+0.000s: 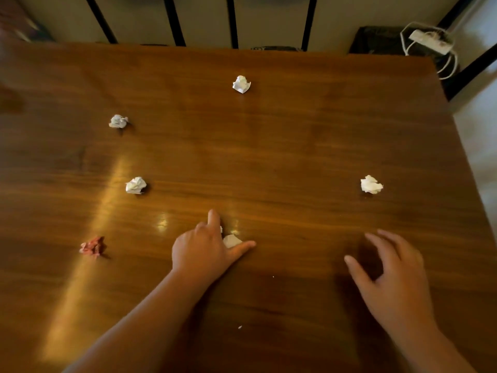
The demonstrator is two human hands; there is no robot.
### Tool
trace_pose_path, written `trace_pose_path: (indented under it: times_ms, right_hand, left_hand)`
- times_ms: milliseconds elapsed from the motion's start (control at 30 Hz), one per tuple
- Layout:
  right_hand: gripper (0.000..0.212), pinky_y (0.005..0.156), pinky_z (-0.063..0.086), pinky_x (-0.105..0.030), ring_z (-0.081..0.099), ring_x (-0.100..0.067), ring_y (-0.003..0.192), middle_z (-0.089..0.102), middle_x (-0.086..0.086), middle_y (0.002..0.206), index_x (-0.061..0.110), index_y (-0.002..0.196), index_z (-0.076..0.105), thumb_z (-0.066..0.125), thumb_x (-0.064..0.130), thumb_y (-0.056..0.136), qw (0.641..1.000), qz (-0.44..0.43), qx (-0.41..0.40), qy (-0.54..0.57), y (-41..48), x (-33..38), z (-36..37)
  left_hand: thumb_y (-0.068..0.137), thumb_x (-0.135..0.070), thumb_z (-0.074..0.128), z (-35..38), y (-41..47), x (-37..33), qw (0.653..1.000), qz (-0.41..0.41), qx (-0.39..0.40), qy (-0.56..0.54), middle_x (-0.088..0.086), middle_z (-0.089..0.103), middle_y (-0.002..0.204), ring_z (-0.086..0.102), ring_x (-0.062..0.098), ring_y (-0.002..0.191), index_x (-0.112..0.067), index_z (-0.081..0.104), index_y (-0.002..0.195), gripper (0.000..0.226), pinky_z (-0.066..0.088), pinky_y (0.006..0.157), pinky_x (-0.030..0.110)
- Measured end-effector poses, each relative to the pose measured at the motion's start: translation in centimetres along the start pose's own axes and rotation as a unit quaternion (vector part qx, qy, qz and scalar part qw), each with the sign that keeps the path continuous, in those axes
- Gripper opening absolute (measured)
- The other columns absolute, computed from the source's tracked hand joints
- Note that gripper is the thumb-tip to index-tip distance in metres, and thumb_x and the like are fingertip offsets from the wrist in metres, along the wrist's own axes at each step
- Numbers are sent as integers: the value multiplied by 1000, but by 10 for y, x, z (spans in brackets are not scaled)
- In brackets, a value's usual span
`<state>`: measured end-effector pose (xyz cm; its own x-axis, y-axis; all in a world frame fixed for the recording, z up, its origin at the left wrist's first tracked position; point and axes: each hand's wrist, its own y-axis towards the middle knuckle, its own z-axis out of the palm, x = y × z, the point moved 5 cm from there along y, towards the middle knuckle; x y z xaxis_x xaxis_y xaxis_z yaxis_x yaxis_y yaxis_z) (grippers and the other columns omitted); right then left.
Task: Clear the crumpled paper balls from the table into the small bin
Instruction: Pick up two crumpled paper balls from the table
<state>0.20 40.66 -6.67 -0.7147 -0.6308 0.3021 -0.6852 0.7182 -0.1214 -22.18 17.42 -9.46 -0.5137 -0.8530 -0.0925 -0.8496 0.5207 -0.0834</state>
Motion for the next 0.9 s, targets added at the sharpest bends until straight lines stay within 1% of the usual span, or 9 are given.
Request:
trace_pose_path:
  times_ms: [100, 333, 433, 567, 633, 733, 800, 833, 900]
  right_hand:
    - [63, 97, 42, -44, 40, -27, 130, 47, -6, 139, 22, 131, 50, 54, 59, 81, 998, -13, -57, 16, 39, -3, -12]
    - [58, 93, 46, -42, 45, -31, 124, 49, -10, 135, 19, 132, 48, 59, 51, 85, 996, -22, -81, 2, 104, -4, -9]
    - [52, 84, 48, -40, 47, -31, 120, 49, -12, 132, 22, 133, 46, 57, 47, 88, 997, -11, -74, -2, 119, -7, -2]
    - [39, 73, 42, -33, 52, -32, 109, 50, -12, 124, 19, 128, 52, 56, 33, 92, 998, -17, -66, 6, 128, -6, 5]
    - [31, 69, 43, -31, 56, -26, 96, 51, -11, 120, 16, 122, 57, 55, 28, 94, 998, -28, -54, 30, 129, -4, 6]
    - [16, 60, 39, -24, 56, -16, 80, 59, -3, 102, 19, 105, 63, 55, 27, 94, 993, -27, -20, 113, 117, 0, 4]
    - [11, 55, 39, -24, 59, -15, 73, 63, 2, 86, 22, 90, 63, 55, 30, 92, 973, 39, 31, 226, 99, 2, 7]
    - [13, 54, 39, -25, 58, -16, 70, 62, 1, 80, 22, 87, 63, 54, 30, 91, 946, 95, 55, 304, 85, 3, 10]
    - [15, 50, 39, -26, 53, -14, 63, 57, -2, 75, 20, 86, 62, 51, 28, 90, 851, 216, 105, 466, 50, 6, 16]
  left_hand:
    - [68, -93, 17, -2, -7, -8, 998, 48, -32, 18, -10, 46, 65, 50, 10, 51, -31, 27, 83, 64, 25, 38, 19]
    - [91, -45, 47, 4, -19, -31, 987, 156, -48, 14, -4, 61, 63, 58, 15, 49, -21, 61, 76, 32, 36, 42, 23]
    - [91, -34, 59, 2, -18, -28, 988, 148, -44, -16, -5, 60, 64, 54, 13, 48, -19, 62, 79, 19, 35, 44, 23]
    - [95, -36, 45, -2, -22, -14, 985, 118, 8, -128, -9, 55, 71, 52, 11, 57, -18, 57, 91, 22, 43, 51, 25]
    - [96, -37, 43, -3, -28, -6, 971, 45, 50, -228, -9, 59, 74, 56, 9, 58, -24, 57, 94, 19, 47, 49, 25]
    - [98, -37, 43, 1, -45, 0, 887, -55, 130, -440, -3, 63, 66, 56, 10, 52, -34, 61, 83, 23, 46, 47, 28]
    - [97, -47, 42, 3, -61, 0, 822, -92, 177, -534, -2, 57, 56, 53, 16, 50, -29, 59, 68, 37, 45, 52, 37]
    - [94, -53, 42, 4, -69, 0, 788, -113, 201, -570, -2, 54, 55, 51, 18, 51, -27, 57, 63, 43, 44, 53, 37]
    - [87, -64, 43, 10, -89, -2, 716, -164, 246, -633, 0, 47, 55, 45, 17, 48, -25, 52, 55, 52, 40, 47, 33]
